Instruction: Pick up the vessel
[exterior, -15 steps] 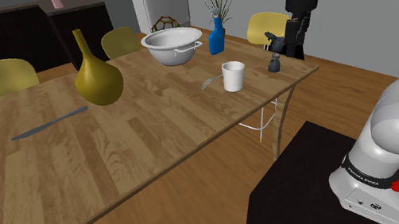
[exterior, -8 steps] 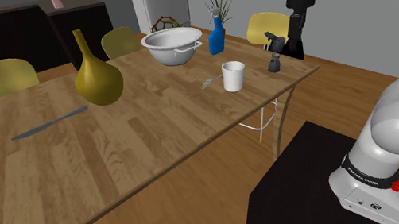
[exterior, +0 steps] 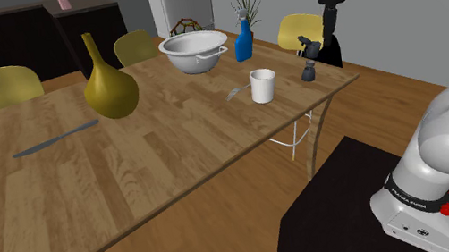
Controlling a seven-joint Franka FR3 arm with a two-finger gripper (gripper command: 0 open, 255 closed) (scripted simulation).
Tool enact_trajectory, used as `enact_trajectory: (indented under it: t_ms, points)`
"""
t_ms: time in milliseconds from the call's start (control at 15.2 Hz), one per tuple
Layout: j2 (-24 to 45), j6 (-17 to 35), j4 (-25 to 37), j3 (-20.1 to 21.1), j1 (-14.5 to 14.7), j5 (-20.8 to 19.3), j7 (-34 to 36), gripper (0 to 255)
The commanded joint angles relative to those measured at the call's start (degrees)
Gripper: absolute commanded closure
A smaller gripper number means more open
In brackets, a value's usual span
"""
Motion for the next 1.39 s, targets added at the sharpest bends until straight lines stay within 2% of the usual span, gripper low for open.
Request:
enact_trajectory:
  t_ms: [0, 198, 528, 1122, 1188, 1320]
  points:
    - [3.68, 0.79, 2.94, -2.58, 0.62, 0.32, -5.21, 0]
    - [10.44, 1.74, 8.50, -6.47, 1.47, 1.98, -13.14, 0]
    - [22.10, 1.90, 18.53, -11.39, 1.75, 6.94, -25.58, 0]
    - [22.28, 7.72, 12.86, -11.45, 1.53, 6.97, -25.64, 0]
    - [22.26, 7.76, 12.81, -11.43, 1.55, 6.96, -25.61, 255]
    - [22.28, 7.74, 12.84, -11.43, 1.55, 6.97, -25.61, 255]
